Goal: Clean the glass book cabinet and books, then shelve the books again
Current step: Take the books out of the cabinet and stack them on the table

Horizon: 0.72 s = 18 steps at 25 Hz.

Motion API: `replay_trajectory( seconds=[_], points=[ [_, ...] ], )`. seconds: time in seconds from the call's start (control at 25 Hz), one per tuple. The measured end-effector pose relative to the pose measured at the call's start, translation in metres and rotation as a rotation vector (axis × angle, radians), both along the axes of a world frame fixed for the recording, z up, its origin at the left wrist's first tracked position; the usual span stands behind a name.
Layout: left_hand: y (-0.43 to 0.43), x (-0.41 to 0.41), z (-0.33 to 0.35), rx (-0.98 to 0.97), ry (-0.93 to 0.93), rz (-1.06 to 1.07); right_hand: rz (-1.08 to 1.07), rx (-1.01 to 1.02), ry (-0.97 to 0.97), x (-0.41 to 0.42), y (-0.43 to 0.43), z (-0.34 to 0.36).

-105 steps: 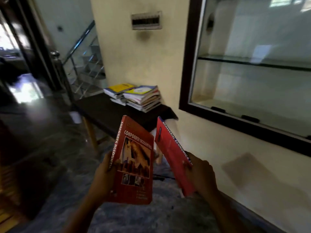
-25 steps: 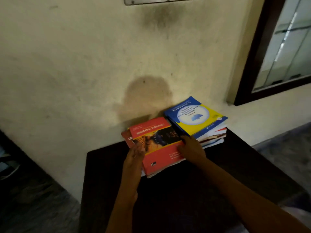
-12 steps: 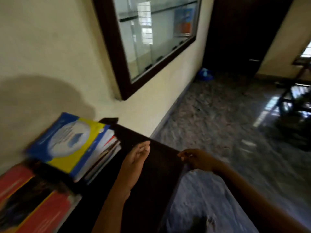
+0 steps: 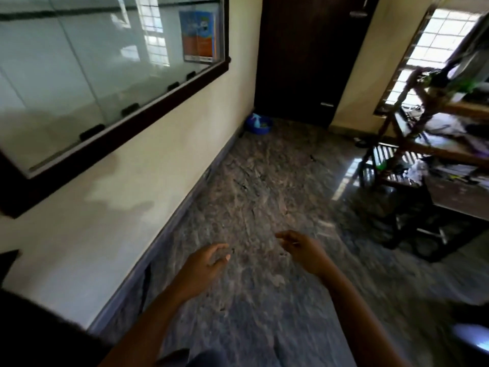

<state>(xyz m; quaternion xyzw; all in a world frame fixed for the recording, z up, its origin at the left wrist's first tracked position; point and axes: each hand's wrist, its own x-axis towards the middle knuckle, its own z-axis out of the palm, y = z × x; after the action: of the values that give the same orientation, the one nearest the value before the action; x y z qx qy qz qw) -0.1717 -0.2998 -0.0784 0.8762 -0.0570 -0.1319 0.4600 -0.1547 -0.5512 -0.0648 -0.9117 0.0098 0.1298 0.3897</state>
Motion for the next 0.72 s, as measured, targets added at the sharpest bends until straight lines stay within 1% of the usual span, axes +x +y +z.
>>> replay_trajectory(
  seconds=[0.08,0.24,0.36,0.44,0.56,0.72],
  points=[
    [-0.019,0.058,0.000,0.032,-0.103,0.055,-0.011,0.061,-0.016,0.061,-0.021,0.003],
    [-0.022,0.197,-0.005,0.179,-0.167,0.140,0.053,0.022,-0.029,0.215,-0.044,0.006],
    [-0.010,0.299,-0.001,0.293,-0.126,0.149,0.087,0.031,-0.038,0.324,-0.044,0.009],
    [-0.011,0.371,0.004,0.325,-0.139,0.178,0.137,0.039,-0.079,0.400,-0.047,0.011],
    [-0.021,0.472,0.018,0.347,-0.240,0.215,0.186,0.074,-0.093,0.507,-0.057,0.006],
    [-0.046,0.569,0.022,0.297,-0.273,0.382,0.181,0.073,0.027,0.616,-0.079,-0.030]
  ],
)
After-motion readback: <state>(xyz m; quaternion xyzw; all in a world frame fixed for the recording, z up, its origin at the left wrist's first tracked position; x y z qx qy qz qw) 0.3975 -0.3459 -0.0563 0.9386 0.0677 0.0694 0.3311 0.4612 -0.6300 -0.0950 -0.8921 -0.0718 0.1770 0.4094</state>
